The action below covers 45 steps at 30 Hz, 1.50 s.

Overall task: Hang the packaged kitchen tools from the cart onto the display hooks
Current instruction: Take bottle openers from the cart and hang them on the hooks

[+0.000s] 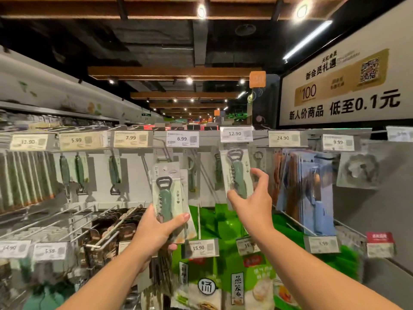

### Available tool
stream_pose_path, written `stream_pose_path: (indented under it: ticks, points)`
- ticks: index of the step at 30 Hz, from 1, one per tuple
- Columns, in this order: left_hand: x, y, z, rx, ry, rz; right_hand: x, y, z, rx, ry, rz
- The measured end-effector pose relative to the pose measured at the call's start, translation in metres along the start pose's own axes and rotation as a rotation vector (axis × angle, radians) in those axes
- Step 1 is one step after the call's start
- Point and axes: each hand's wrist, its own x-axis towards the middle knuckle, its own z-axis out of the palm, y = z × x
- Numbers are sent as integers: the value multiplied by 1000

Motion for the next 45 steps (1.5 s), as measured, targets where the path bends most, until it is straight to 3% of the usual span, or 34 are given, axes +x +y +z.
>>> stream_pose_path:
  ticks: [7, 18, 22, 28, 34, 36, 45]
  points:
    - [6, -2, 13, -42, 46, 7, 23, 18, 9, -68, 33, 20]
    - [19, 3, 43, -67, 73, -18, 106, 36, 49, -120, -78, 221]
    - [23, 7, 41, -62, 50, -27, 114, 49, 58, -187, -78, 215]
    - [31, 5, 45, -27, 115, -49, 86, 54, 49, -380, -150, 172]
    - [27, 4, 55, -15, 114, -41, 27, 36, 47, 74, -284, 51]
    - [24, 3, 59, 32, 120, -33, 9, 26, 51, 112, -316, -5]
    - [18, 5, 63, 156, 47, -58, -8, 7, 55, -140, -319, -15]
